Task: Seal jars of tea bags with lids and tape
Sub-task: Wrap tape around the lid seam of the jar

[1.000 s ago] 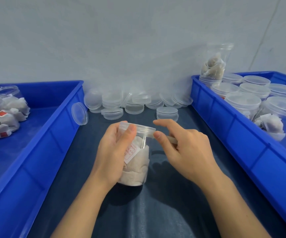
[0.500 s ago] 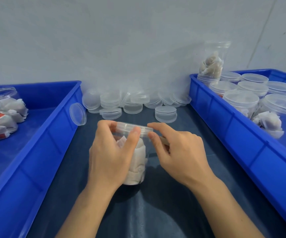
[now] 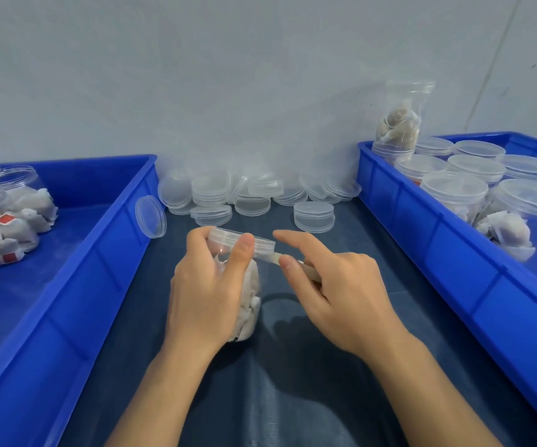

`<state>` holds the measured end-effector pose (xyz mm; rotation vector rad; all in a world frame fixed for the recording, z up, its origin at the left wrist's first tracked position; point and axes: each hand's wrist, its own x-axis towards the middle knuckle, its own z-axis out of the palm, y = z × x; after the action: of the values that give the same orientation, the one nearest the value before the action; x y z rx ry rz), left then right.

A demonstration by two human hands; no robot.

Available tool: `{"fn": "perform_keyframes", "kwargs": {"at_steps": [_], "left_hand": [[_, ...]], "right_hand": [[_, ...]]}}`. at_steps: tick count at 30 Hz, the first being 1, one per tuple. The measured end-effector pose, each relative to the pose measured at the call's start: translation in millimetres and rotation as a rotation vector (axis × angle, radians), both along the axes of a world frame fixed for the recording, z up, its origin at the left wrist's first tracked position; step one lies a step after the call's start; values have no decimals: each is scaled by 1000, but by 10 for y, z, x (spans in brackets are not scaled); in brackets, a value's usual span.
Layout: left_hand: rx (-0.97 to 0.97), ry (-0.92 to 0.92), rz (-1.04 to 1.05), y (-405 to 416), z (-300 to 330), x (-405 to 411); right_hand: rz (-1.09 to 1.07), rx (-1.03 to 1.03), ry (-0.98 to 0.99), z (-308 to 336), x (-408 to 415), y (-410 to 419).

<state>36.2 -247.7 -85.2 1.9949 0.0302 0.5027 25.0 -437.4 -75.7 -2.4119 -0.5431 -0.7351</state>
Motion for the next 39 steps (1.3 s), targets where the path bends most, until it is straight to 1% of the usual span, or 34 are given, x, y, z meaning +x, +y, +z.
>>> {"fn": "perform_keyframes", "kwargs": {"at_steps": [3,12,21,26,30,33,35,37,39], "left_hand": [[-51,-7,-26,-8,-2,10],[-220,49,-129,-26,-16,4],[-285,48,-185,0,-43,3],[-335,49,-216,-39,-33,-20],[-208,26,-179,-78,-19,-33],[-79,-61,-49,-122,-10,-43],[46,-125,44,-140,-28,-62],[145,-131,46,-162,-48,-72],[182,-107,18,-162,-61,-59]], "right_hand": [[-55,-44,-65,-10,30,-37],[-106,-52,-86,-23,71,-75],[-95,-46,-23,-52,75,-58],[-50,58,28,-68,76,-37],[-14,92,17,-57,51,-15],[-29,90,8,-41,41,1],[-51,88,0,-31,24,17],[-67,78,-2,-21,1,32],[-58,78,37,-15,-14,44]]}}
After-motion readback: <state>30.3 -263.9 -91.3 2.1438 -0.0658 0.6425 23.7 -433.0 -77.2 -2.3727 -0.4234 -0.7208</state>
